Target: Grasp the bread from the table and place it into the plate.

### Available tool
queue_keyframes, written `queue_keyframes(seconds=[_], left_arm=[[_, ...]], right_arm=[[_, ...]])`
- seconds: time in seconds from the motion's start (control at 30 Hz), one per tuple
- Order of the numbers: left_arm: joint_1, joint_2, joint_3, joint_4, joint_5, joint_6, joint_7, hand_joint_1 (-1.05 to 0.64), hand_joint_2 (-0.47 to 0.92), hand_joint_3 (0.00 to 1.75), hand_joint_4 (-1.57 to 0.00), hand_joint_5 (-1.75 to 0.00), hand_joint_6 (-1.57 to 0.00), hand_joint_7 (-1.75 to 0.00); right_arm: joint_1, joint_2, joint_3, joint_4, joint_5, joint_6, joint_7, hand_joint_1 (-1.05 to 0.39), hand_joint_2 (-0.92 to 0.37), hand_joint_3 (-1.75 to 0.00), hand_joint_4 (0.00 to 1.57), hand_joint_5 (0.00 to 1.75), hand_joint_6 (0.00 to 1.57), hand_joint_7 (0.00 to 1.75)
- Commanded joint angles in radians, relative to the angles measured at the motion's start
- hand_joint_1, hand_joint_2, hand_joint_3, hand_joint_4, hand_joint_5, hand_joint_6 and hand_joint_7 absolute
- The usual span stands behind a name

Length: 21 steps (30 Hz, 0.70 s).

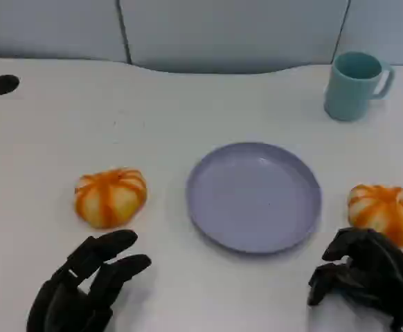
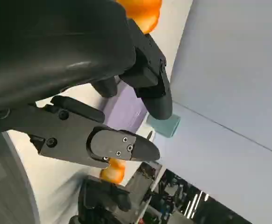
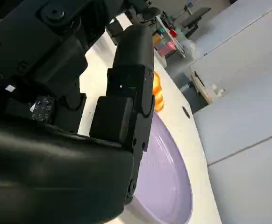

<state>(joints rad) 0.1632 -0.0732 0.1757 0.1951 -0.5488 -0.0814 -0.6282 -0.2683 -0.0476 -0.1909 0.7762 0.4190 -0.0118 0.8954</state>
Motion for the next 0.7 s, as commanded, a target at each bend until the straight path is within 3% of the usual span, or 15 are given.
queue_keyframes(seconds=[0.03,0.7], left_arm=[[0.004,0.011,0.008,-0.008,0.008,-0.008,0.015,-0.40,0.92,0.16,-0.53,-1.32,-0.51,-0.69],[-0.001,0.017,0.010,0.006,-0.001,-0.013,-0.011,-0.39,0.92,0.18,-0.52,-1.32,-0.55,-0.74]], right_arm=[[0.011,-0.016,-0.004,0.010,-0.005,0.008,-0.003,-1.05,-0.44,0.00,1.57,0.46,1.57,0.20],[0.018,-0.012,-0.003,0.003,-0.009,-0.003,-0.010,-1.05,-0.45,0.00,1.57,0.47,1.57,0.21]])
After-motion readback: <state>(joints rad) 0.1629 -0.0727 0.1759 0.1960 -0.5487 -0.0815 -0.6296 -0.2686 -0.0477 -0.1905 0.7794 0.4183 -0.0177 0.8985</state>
